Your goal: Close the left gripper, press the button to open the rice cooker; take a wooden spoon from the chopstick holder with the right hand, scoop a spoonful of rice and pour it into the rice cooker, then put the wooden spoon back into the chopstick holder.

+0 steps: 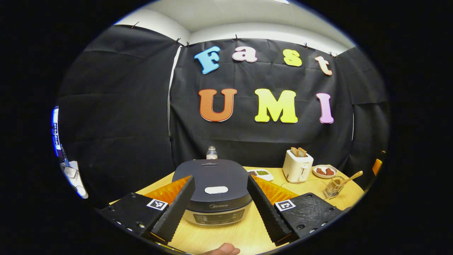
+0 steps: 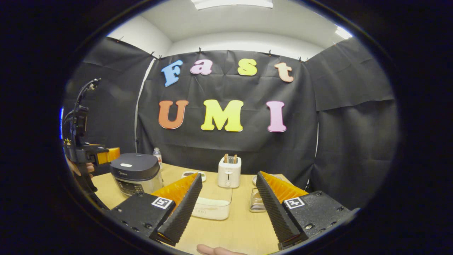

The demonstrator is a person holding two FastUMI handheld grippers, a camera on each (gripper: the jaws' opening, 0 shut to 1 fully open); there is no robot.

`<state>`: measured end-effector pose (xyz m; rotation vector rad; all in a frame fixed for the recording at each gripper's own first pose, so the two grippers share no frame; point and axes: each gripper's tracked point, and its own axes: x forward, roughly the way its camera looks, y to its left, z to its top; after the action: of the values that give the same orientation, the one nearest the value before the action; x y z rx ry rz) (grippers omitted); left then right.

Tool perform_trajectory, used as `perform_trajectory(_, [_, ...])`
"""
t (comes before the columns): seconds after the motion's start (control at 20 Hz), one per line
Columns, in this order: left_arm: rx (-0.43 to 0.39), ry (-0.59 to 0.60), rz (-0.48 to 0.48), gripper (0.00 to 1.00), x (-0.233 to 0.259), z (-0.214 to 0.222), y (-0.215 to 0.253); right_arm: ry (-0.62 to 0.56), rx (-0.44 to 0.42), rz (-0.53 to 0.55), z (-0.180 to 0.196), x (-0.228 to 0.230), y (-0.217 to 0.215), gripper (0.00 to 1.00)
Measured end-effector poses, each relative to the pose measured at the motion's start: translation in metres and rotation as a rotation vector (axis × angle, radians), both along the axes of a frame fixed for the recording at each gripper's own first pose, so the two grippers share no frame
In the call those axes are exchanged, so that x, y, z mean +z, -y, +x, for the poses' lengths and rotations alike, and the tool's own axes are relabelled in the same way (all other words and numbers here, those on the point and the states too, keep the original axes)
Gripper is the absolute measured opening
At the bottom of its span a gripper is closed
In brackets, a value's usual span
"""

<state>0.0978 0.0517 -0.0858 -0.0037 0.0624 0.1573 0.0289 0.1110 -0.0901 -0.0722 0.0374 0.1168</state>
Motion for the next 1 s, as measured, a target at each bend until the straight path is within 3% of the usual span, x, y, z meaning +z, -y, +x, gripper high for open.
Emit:
perform_trajectory(0.4, [-0.086, 0.038, 0.029, 0.94, 0.039, -0.052, 0.044, 0.017, -0.011, -0.009, -0.016, 0.016, 0.004, 0.99])
perform_trajectory(0.7, [-0.162, 0.059, 0.024, 0.94, 0.050, -0.090, 0.088, 0.012, -0.035, 0.003, -0.023, 0.026, 0.022, 0.96])
perform_trajectory(1.0, [-0.196, 0.077, 0.017, 0.94, 0.048, -0.106, 0.105, -0.002, -0.062, 0.022, -0.025, 0.033, 0.040, 0.99])
